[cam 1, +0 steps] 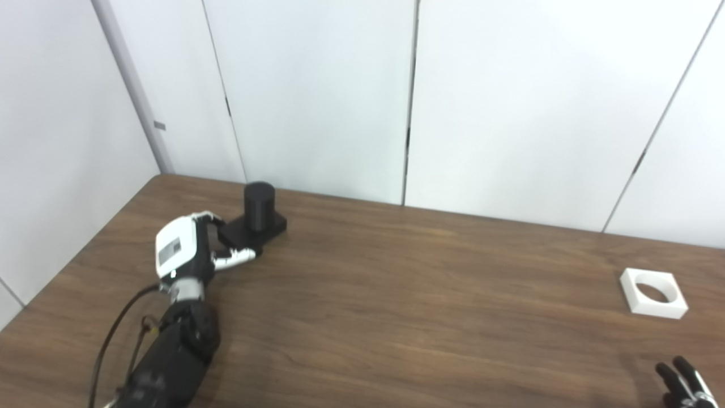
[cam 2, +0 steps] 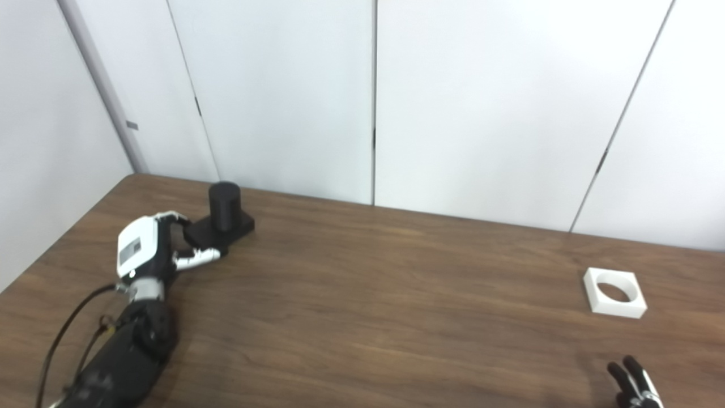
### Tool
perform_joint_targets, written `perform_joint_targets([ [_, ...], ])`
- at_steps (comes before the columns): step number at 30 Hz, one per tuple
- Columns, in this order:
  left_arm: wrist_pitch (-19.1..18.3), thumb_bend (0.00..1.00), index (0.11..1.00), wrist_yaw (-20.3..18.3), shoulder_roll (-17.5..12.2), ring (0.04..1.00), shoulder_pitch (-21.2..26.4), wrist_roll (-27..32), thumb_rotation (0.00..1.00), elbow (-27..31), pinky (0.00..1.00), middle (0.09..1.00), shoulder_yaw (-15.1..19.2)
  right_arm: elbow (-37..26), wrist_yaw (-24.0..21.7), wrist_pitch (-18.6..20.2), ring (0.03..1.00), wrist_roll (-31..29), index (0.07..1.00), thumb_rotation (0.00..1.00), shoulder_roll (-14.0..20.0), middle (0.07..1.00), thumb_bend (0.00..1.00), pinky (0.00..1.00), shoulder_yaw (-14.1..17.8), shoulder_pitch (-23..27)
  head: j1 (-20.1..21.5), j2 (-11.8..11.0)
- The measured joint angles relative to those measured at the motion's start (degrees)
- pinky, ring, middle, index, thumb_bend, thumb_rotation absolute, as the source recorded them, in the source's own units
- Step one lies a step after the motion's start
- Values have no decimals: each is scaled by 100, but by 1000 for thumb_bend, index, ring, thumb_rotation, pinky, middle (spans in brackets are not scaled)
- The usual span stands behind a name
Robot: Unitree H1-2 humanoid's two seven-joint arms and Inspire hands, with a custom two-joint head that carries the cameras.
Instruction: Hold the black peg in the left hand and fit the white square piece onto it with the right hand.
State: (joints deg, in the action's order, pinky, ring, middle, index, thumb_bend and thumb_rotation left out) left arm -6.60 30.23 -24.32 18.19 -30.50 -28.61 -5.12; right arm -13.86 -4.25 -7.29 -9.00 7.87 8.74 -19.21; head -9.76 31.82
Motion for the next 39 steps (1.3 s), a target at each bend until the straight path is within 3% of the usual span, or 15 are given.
perform_joint_targets([
  [8, -400, 517, 486, -942, 98, 872, -1200, -480, 55, 2152, 921, 787, -435, -24, 14, 34, 982, 64, 955, 1000, 1, 920, 666, 1000, -31, -20, 167, 123],
  [13, -598, 518, 487, -1385, 242, 869, -1714, -1009, 53, 3078, 919, 787, -627, -65, 30, 86, 988, 114, 966, 1000, -11, 925, 651, 1000, -88, -40, 290, 228],
  [19, -617, 517, 487, -1900, 277, 892, -1847, -1149, 51, 3645, 956, 803, -621, -245, 153, 242, 994, 181, 979, 1000, -25, 929, 573, 1000, -222, -111, 527, 439],
  [23, -379, 515, 488, -2177, 300, 898, -2029, -1080, 50, 3683, 948, 811, -714, -429, 193, 406, 996, 234, 987, 1000, -40, 932, 498, 1000, -324, -168, 861, 703],
  [34, 482, 515, 486, -3339, 283, 926, -2384, -445, 47, 4256, 981, 824, -1059, -783, 390, 869, 966, 412, 959, 1000, -51, 904, 523, 1000, -537, -205, 1292, 1142],
  [39, 545, 517, 486, -3604, 349, 920, -2455, -423, 46, 4396, 973, 817, -1148, -838, 471, 970, 961, 540, 953, 1000, -50, 899, 514, 1000, -590, -203, 1406, 1265],
])
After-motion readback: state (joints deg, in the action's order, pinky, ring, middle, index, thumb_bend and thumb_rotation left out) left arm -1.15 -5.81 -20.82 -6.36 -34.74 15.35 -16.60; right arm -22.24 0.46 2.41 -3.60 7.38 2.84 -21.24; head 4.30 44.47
